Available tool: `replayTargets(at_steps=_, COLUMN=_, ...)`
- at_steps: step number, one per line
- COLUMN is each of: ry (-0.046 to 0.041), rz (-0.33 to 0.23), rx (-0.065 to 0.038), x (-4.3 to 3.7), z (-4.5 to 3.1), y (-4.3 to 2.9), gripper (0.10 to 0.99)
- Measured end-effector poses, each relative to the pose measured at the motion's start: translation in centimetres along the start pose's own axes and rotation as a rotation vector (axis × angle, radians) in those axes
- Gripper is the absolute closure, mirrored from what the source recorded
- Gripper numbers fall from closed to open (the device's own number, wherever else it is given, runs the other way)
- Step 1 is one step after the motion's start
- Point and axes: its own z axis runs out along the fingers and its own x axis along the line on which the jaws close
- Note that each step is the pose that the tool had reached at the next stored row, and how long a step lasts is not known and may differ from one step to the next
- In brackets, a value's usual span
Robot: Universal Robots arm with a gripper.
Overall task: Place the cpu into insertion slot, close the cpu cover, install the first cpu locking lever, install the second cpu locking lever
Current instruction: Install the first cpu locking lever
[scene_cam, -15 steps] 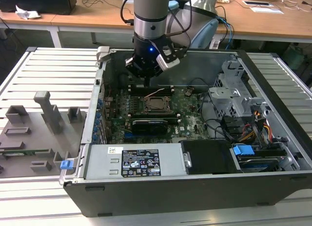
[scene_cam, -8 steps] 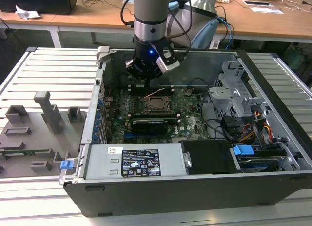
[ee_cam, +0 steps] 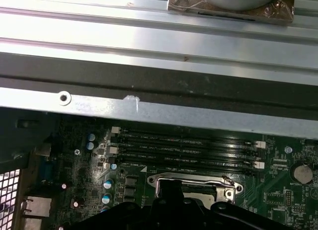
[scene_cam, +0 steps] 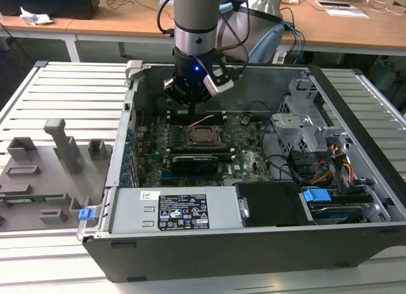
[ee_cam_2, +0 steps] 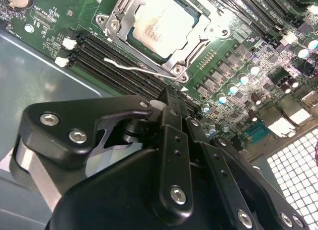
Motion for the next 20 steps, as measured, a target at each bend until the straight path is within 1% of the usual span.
replayTargets(at_steps=3, ry=-0.0004, rz=0.000, rx=0.000, x=-0.13, z=0.06, y=-0.01, gripper=0.980)
replayTargets(at_steps=5, ry=-0.0003, rz=0.001, rx=0.000, x=-0.37, z=0.14, y=-0.05, gripper=0.980)
replayTargets(at_steps=7, ry=-0.0002, rz=0.001, rx=0.000, x=-1.11, z=0.39, y=-0.14, gripper=0.980)
replayTargets(at_steps=10, ry=-0.0003, rz=0.001, rx=0.000, x=-1.89, z=0.67, y=-0.20, gripper=0.980)
replayTargets(at_steps=12, ry=-0.0002, rz=0.001, rx=0.000, x=-2.22, z=0.99, y=-0.24, gripper=0.980)
replayTargets(at_steps=14, ry=-0.0002, rz=0.001, rx=0.000, x=-2.36, z=1.22, y=-0.26, gripper=0.980)
replayTargets(at_steps=20, ry=-0.0002, rz=0.000, rx=0.000, x=-2.38, z=1.31, y=-0.25, gripper=0.980)
